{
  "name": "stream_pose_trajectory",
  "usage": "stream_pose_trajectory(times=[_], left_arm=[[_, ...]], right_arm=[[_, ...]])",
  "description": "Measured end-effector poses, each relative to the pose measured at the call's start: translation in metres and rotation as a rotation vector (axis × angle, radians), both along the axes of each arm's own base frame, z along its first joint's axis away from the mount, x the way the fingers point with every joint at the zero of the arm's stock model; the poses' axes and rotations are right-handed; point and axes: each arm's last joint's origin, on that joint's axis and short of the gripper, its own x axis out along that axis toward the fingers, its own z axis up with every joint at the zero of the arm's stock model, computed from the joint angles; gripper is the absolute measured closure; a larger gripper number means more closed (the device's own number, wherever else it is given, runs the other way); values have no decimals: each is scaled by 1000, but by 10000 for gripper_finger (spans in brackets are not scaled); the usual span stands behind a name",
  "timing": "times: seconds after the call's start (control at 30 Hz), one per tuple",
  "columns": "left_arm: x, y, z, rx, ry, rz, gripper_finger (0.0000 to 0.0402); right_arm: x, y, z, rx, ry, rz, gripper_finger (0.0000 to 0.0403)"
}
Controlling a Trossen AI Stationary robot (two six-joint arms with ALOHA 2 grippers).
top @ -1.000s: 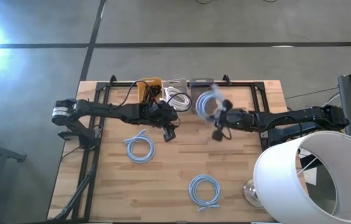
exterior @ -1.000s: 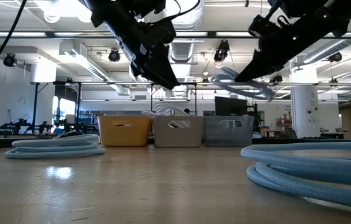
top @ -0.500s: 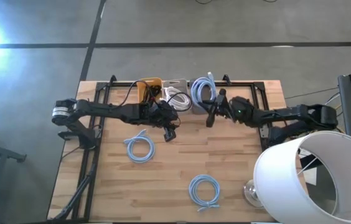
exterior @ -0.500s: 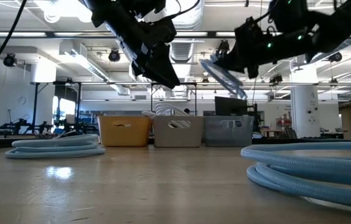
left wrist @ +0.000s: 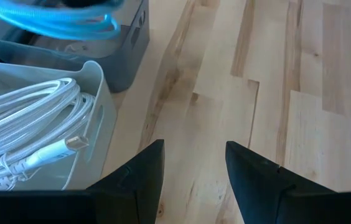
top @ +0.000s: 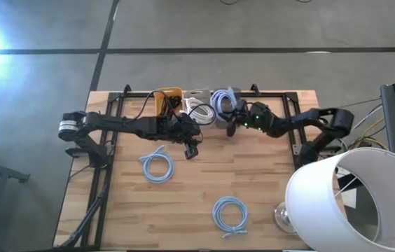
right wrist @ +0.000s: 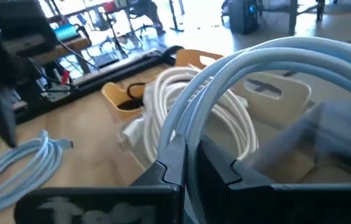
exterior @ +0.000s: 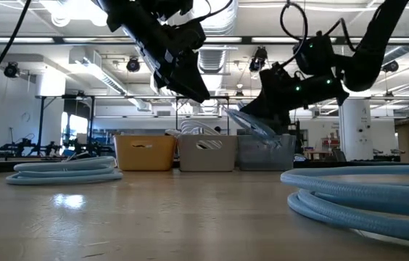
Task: Pick & Place USB Port
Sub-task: Put the top right blue display cable into the black bin, then put the bottom blue display cable into the black bin
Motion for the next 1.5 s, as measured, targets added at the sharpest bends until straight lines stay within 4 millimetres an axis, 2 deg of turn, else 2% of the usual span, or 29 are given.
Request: stream_pose_trajectory(times=[0.17,0.27,0.5,0.63,0.83,0.97,1.13,1.33,1.5], left_arm=[[0,0,0,0,0,0,227],[0,0,0,0,1,0,227],[0,0,0,0,3,0,227],[-1,0,-1,-2,14,0,227],[-5,-1,-5,13,75,-21,227],[-6,-8,-6,10,100,-41,227],[-8,-24,-6,11,122,-89,227],[-23,-40,5,2,159,-127,227],[-41,-50,20,-23,154,-113,227]], right_arm=[[8,-4,-14,43,40,-7,374],[11,-6,-15,50,44,-8,360],[10,-7,-8,13,38,-47,322],[7,-5,-7,37,94,-58,305],[-2,-1,-3,84,181,-56,296],[-6,8,8,83,192,-33,295],[-6,38,26,56,207,79,288],[-3,96,40,40,207,299,284],[-3,149,36,110,241,484,284]])
